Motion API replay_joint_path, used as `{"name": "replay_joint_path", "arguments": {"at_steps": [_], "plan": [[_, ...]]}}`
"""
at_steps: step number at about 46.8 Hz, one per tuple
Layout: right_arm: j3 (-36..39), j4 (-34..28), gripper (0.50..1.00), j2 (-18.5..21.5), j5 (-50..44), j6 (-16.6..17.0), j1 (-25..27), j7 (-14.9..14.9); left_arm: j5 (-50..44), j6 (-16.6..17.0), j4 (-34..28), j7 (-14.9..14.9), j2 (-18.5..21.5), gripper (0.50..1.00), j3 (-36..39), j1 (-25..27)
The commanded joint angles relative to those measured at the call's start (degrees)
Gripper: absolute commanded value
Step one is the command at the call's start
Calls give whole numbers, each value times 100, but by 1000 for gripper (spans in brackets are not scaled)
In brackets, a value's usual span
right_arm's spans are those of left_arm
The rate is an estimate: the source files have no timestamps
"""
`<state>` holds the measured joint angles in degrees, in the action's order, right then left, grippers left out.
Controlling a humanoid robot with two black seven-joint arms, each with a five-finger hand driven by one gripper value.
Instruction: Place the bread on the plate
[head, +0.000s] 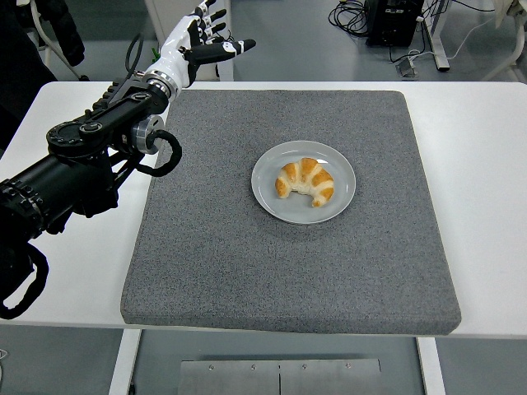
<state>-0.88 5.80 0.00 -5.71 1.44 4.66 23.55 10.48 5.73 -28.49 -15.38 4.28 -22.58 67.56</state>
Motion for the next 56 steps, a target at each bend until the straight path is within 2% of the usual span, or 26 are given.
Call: {"name": "replay_joint_path", "arguments": {"at_steps": [1, 10, 19, 28, 38, 44, 56], "plan": [[0, 0, 1000, 0, 0, -3, 0, 0, -116, -1, 72, 17, -15, 966, -282, -33], [0, 0, 1000, 0, 0, 5, 0, 0, -477, -36, 432, -44, -120, 965, -906, -156], [0, 0, 1000, 0, 0, -3, 0, 0, -635, -45, 441, -79, -208, 965, -1346, -419], [0, 0, 1000, 0, 0, -3, 0, 0, -644, -116, 441, -325, -296, 963, -1591, -630], [0, 0, 1000, 0, 0, 5, 0, 0, -697, -160, 450, -343, -279, 963, -2066, -709], [0, 9, 1000, 0, 0, 5, 0, 0, -767, -291, 511, -343, -287, 963, -2111, -753], [-18, 35, 1000, 0, 0, 5, -35, 9, -846, -353, 635, -334, -331, 963, -2102, -753]]}}
